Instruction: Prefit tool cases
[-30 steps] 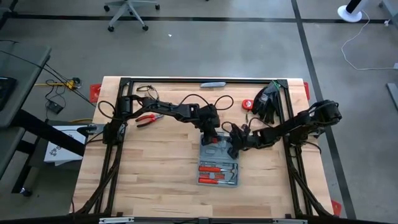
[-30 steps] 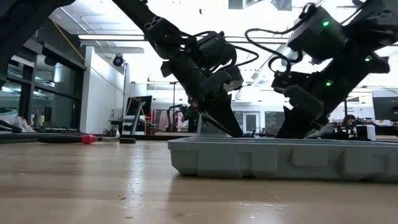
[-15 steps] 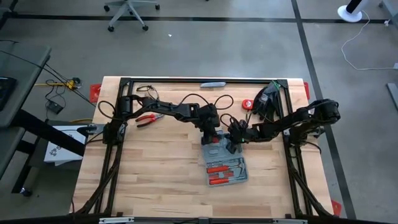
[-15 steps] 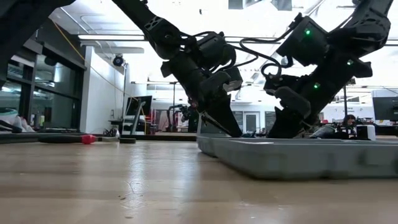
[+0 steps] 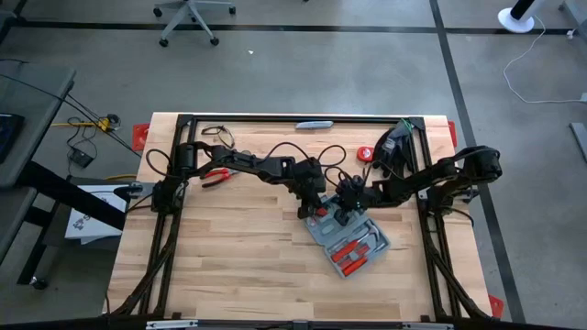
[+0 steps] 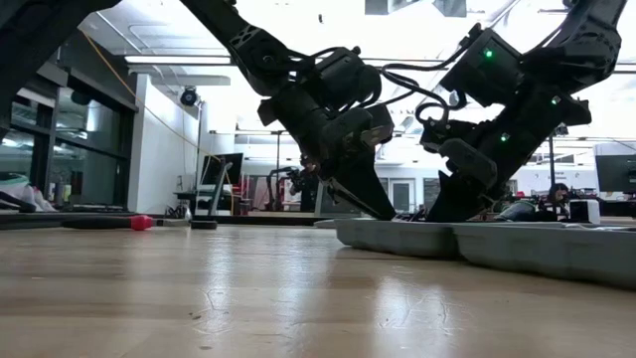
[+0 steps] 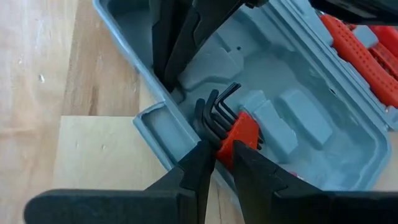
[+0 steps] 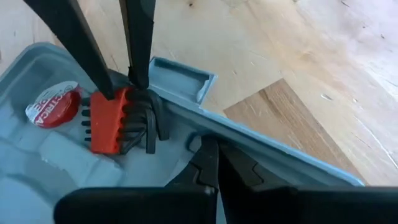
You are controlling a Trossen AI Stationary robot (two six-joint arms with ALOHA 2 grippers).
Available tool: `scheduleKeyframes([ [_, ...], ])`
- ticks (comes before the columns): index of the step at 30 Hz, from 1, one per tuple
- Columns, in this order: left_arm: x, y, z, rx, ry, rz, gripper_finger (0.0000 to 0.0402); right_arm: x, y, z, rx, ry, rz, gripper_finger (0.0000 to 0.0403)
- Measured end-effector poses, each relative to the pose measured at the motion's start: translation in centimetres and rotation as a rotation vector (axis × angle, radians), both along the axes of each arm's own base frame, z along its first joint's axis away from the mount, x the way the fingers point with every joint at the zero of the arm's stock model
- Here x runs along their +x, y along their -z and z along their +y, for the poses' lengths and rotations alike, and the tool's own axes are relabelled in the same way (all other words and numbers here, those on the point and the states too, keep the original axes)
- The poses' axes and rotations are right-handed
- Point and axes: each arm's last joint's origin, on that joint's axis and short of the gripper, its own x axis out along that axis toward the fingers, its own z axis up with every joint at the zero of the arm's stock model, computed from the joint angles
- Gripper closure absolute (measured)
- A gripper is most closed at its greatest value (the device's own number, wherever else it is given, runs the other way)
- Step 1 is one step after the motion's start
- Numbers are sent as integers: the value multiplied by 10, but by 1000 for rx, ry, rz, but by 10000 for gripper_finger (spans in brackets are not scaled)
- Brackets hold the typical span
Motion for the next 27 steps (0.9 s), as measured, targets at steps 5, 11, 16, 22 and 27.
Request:
scheduleKeyframes([
  [5, 1, -1, 0, 8, -5, -17, 342, 1, -1, 1, 16, -25, -10, 403],
  [11, 6, -3, 1, 28, -15, -67, 342, 3, -2, 3, 54, -60, -34, 403],
  [16, 7, -3, -1, 28, -11, -79, 342, 8, -6, 4, 64, -65, -73, 403],
  [22, 5, -4, 0, 32, -10, -58, 342, 7, -7, 3, 47, -45, -73, 403],
  [27, 6, -5, -3, 28, -8, -52, 342, 7, -6, 3, 39, -38, -66, 403],
])
